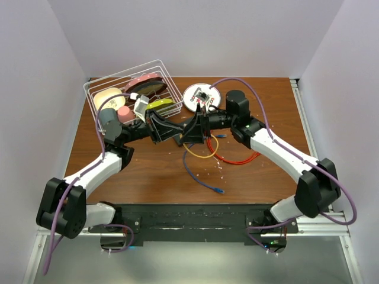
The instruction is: Insert the plug into the switch port
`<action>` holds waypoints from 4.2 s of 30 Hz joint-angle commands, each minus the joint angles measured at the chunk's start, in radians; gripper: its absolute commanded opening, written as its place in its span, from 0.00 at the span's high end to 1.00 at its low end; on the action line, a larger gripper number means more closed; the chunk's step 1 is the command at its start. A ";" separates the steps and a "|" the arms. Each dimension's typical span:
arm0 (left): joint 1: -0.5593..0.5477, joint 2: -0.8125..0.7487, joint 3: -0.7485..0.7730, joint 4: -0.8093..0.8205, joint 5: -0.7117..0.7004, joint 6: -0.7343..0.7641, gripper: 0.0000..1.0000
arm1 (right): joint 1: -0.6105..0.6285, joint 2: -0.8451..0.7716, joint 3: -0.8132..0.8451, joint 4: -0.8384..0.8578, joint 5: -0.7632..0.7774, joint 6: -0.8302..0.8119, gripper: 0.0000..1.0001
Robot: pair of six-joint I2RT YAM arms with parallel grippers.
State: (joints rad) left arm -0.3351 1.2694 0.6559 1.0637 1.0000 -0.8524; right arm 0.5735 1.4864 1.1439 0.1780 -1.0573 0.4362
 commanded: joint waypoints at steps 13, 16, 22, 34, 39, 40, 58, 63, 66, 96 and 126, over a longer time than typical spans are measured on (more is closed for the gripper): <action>-0.042 -0.171 0.106 -0.714 -0.682 0.072 1.00 | 0.164 -0.181 0.151 -0.388 0.940 -0.229 0.13; -0.044 -0.177 0.105 -0.723 -0.710 0.029 1.00 | 0.219 -0.129 0.194 -0.417 1.022 -0.260 0.16; -0.044 -0.179 0.109 -0.725 -0.715 -0.010 1.00 | 0.250 -0.075 0.203 -0.396 1.054 -0.277 0.27; -0.044 -0.162 0.111 -0.688 -0.687 -0.022 1.00 | 0.253 0.003 0.220 -0.341 0.955 -0.275 0.42; -0.044 -0.159 0.111 -0.683 -0.683 -0.025 1.00 | 0.253 0.028 0.224 -0.327 0.941 -0.272 0.45; -0.044 -0.160 0.111 -0.682 -0.684 -0.025 1.00 | 0.252 0.032 0.223 -0.324 0.941 -0.266 0.46; -0.044 -0.206 0.079 -0.647 -0.643 0.047 0.85 | 0.252 0.080 0.246 -0.288 0.916 -0.254 1.00; -0.044 -0.271 0.109 -0.701 -0.673 0.165 0.28 | 0.243 0.020 0.226 -0.321 0.895 -0.332 1.00; -0.042 -0.297 0.139 -0.746 -0.693 0.246 0.12 | 0.209 -0.012 0.223 -0.347 0.815 -0.350 1.00; -0.044 -0.269 0.083 -0.163 0.074 0.242 0.19 | 0.012 -0.100 0.162 -0.109 -0.314 -0.169 1.00; -0.097 -0.174 0.136 -0.035 0.030 0.087 1.00 | 0.034 -0.074 0.217 -0.404 -0.079 -0.332 0.53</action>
State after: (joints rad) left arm -0.4229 1.1179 0.7414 1.1160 1.0866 -0.8181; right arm 0.6041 1.4178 1.3041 -0.0208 -1.3235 0.2176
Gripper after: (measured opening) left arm 0.093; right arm 0.233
